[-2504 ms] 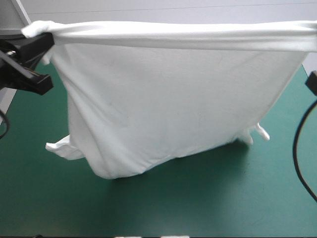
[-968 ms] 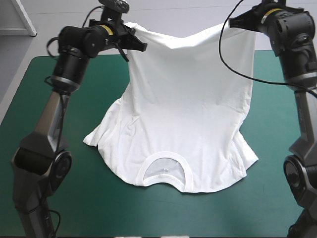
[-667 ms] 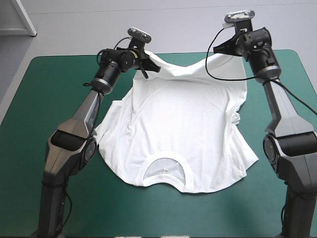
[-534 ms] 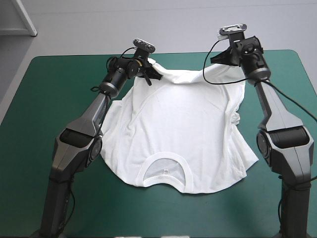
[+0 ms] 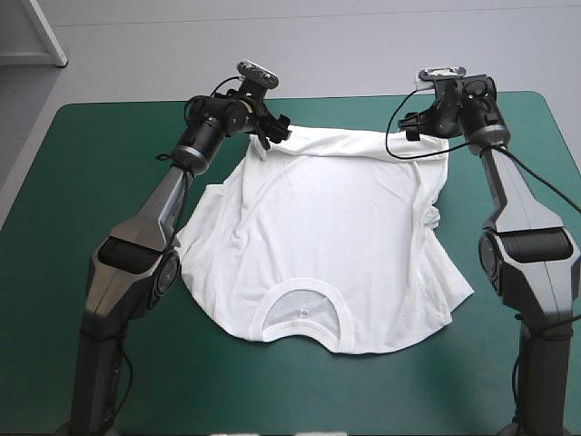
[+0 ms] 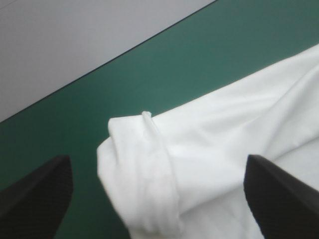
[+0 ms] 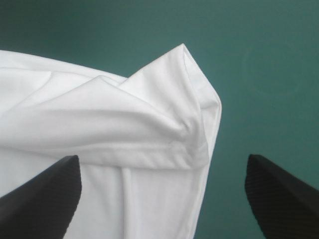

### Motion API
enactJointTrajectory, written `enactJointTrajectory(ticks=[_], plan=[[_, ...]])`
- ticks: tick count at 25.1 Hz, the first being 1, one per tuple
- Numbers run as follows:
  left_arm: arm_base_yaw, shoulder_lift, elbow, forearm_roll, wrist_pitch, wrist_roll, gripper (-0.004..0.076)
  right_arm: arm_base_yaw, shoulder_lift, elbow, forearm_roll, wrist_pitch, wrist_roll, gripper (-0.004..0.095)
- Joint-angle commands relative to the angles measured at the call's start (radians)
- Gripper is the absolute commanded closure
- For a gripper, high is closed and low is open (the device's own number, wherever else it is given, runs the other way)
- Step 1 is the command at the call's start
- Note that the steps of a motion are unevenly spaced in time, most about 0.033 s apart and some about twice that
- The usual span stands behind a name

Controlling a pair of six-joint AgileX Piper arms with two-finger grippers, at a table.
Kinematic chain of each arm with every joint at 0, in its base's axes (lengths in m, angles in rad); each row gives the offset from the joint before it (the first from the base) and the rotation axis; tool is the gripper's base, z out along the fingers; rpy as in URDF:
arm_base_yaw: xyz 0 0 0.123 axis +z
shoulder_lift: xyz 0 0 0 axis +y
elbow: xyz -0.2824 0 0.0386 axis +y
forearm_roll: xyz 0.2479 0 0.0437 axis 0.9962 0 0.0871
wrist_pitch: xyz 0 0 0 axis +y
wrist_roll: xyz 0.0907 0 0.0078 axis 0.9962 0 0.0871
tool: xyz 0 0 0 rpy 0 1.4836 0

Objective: Fold the cloth

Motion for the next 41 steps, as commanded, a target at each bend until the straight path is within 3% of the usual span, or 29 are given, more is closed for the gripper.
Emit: enactJointTrajectory(ticks=[1,3,5,6,10,13,17,22,30,41], plan=[[-0.001,-0.197,-0.061,0.020,0.171,-0.037,0.0003,-0.007,-0.199,-0.044,0.000,0.130,-0.043,0.0022],[-0.001,-0.249,-0.061,0.020,0.318,-0.079,0.0003,-0.007,-0.241,-0.040,0.002,0.218,-0.043,0.0022],[-0.001,-0.300,-0.061,0.020,0.495,-0.114,0.0003,-0.007,-0.302,0.003,0.028,0.218,-0.043,0.0031],[-0.001,-0.351,-0.038,0.020,0.529,-0.129,0.0003,-0.007,-0.375,0.065,0.069,0.216,-0.043,0.0048],[-0.001,-0.544,0.172,0.032,0.531,-0.129,0.0013,-0.005,-0.647,0.428,0.077,0.216,-0.043,0.0162],[0.007,-0.777,0.486,0.150,0.529,-0.165,0.0014,-0.005,-0.889,0.758,0.123,0.168,-0.051,0.0279],[0.076,-0.988,0.770,0.185,0.480,-0.234,0.0014,-0.005,-1.092,1.055,0.156,0.083,-0.084,0.0327],[0.178,-1.140,1.082,0.091,0.332,-0.216,0.0014,-0.005,-1.261,1.316,0.185,-0.011,-0.090,0.0328],[0.187,-0.993,1.285,0.032,0.148,-0.205,0.0018,-0.005,-1.324,1.380,0.217,0.016,-0.090,0.0328],[0.187,-0.756,1.319,-0.098,-0.025,-0.148,0.0037,-0.005,-1.330,1.380,0.233,0.052,-0.090,0.0328]])
